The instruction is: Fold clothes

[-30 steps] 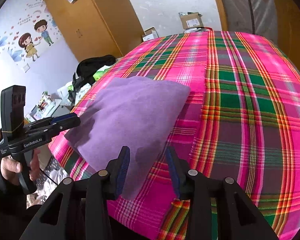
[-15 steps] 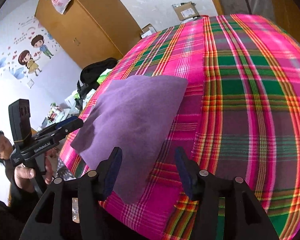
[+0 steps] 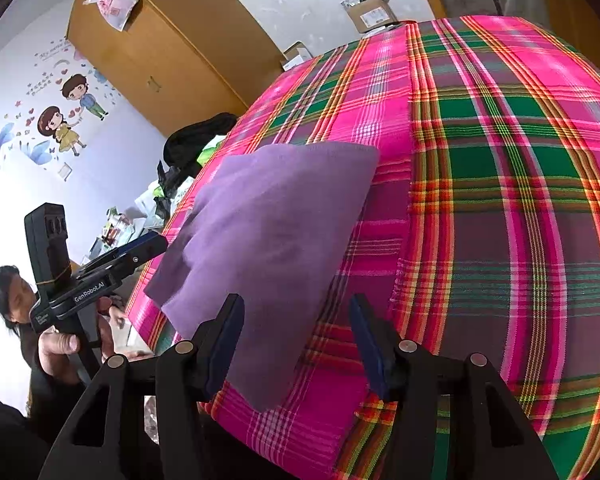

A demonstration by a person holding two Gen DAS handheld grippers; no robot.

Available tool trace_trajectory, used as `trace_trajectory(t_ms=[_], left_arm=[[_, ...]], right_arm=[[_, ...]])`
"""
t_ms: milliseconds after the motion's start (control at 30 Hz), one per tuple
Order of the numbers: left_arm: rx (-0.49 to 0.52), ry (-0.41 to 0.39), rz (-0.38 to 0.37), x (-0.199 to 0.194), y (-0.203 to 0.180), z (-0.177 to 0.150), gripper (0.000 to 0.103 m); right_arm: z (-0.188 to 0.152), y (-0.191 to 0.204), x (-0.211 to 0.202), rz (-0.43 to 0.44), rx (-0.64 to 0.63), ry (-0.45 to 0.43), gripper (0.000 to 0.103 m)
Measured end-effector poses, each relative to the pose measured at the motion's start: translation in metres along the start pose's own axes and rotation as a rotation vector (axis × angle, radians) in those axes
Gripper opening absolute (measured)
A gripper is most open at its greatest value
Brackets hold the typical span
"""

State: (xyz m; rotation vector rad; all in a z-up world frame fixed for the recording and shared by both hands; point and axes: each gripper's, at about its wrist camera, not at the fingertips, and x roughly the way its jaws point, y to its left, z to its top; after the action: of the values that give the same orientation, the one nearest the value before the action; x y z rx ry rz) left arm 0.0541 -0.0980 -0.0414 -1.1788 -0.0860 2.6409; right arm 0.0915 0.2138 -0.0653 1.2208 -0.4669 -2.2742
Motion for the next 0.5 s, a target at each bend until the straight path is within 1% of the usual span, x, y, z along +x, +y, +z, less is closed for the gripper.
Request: trace_trajectory(t_ms=[133, 233, 400, 500], left_arm=[[-0.036, 0.019, -0.003, 0.002, 0.015, -0.004, 0.054], [-0.054, 0.026, -0.028, 0.001, 0.02, -0.007, 0.054], [-0.038, 0.029, -0.079, 0.001, 0.012, -0.009, 0.054], [-0.013, 0.042, -0.078, 0.006, 0.004, -0.009, 0.054]], right_arm=[[0.0, -0.001, 0.002, 0.001, 0.004, 0.004, 0.056], [0.0, -0.001, 0.003, 0.002, 0.004, 0.007, 0.056], [0.0, 0.0, 0.006, 0.004, 0.001, 0.014, 0.056], [-0.001, 0.0, 0.007, 0.005, 0.001, 0.015, 0.056]])
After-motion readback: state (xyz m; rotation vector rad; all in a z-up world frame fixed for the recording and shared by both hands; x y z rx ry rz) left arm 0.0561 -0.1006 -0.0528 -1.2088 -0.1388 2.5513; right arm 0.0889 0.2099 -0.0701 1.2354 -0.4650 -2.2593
